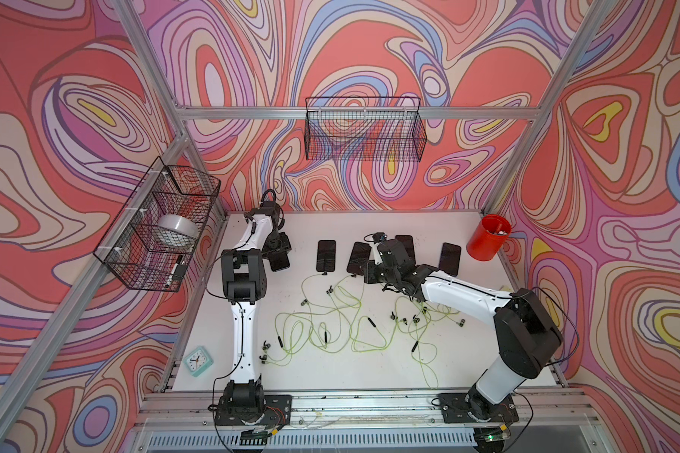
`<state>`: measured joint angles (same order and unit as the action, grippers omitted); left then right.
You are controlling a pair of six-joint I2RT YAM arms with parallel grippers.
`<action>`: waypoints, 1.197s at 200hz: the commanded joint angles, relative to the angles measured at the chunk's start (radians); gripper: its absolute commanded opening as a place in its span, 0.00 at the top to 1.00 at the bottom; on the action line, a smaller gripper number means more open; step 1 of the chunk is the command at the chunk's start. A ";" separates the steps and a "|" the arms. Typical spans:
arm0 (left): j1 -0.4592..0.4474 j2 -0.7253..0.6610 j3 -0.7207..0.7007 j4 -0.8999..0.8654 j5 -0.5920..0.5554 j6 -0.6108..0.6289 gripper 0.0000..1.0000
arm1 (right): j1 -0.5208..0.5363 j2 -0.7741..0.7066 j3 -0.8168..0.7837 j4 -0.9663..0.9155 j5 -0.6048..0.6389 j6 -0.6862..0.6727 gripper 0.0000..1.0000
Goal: Plug wired earphones into phones
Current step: Pick up the phone at the center of the board.
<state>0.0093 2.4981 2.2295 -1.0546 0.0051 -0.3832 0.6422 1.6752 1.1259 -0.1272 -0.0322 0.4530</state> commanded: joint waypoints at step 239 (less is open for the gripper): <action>0.006 -0.843 -0.900 0.605 0.640 -1.006 1.00 | 0.077 0.172 0.072 0.492 -0.282 0.068 1.00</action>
<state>0.0132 1.7233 1.3621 -0.5797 0.5938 -1.2484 0.6979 1.8359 1.1873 0.2951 -0.3843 0.5106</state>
